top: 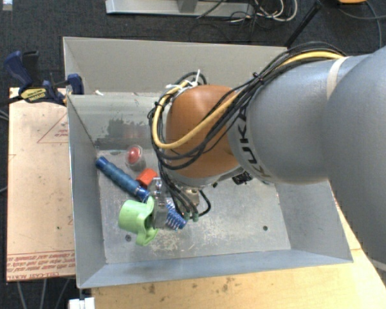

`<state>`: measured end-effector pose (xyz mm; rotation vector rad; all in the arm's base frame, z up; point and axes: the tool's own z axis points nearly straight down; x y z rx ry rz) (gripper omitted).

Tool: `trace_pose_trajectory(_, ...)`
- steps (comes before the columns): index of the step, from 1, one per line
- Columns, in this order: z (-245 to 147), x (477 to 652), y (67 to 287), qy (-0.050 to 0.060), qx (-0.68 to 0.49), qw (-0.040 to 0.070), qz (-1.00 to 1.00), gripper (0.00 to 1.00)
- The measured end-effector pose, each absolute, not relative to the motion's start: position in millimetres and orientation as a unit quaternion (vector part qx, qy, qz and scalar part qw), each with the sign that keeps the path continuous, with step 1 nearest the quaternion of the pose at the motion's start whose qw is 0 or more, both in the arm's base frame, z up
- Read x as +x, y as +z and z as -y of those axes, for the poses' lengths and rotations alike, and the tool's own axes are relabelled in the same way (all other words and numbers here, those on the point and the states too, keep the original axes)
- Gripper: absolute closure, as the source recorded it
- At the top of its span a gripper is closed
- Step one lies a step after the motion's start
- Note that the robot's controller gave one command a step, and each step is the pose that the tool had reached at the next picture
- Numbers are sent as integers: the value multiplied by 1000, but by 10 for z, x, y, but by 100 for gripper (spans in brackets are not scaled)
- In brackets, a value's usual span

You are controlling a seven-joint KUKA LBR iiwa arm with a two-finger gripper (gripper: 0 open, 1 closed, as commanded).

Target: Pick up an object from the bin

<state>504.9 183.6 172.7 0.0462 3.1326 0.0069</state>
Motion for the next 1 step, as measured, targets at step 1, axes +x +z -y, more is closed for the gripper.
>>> trace_pose_trajectory(1, -1303, 5111, 3181, 1, 34, 6, -999, 100)
